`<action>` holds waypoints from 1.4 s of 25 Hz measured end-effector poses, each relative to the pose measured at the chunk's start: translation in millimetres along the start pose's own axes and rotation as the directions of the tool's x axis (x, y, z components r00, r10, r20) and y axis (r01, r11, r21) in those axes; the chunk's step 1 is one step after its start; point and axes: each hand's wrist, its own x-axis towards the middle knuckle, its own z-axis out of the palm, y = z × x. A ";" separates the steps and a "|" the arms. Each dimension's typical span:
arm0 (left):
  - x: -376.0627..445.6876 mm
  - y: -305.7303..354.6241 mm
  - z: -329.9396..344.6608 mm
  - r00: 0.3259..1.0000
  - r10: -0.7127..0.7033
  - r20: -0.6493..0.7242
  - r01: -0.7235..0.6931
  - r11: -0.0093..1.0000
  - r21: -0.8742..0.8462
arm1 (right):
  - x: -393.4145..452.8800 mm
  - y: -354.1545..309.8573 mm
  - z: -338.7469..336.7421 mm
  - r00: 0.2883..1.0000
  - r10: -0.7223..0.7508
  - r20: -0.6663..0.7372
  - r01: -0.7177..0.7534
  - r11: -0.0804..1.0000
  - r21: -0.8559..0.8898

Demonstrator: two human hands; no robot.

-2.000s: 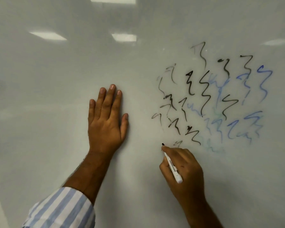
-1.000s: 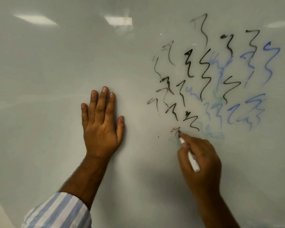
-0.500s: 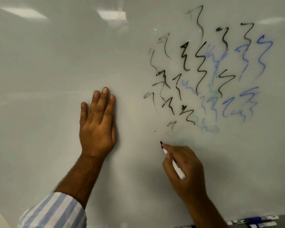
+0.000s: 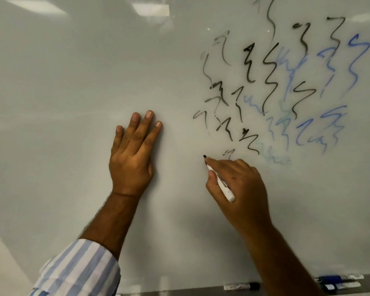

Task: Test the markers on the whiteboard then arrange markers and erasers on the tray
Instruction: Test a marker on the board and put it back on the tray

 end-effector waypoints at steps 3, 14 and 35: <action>-1.7 1.4 -3.8 0.998 -0.063 0.013 0.064 0.993 -0.096 | -14.5 8.2 -9.4 0.962 0.267 0.057 -0.272 0.911 0.310; -36.6 57.0 -23.8 0.896 -0.435 0.090 0.416 0.750 -0.514 | -43.3 -12.3 -24.1 0.652 0.647 0.395 -0.673 0.256 0.694; -68.3 130.1 -59.0 0.469 -0.198 0.861 0.876 -0.022 -0.482 | -100.0 -14.0 -41.2 0.598 0.583 0.550 -0.779 0.262 0.570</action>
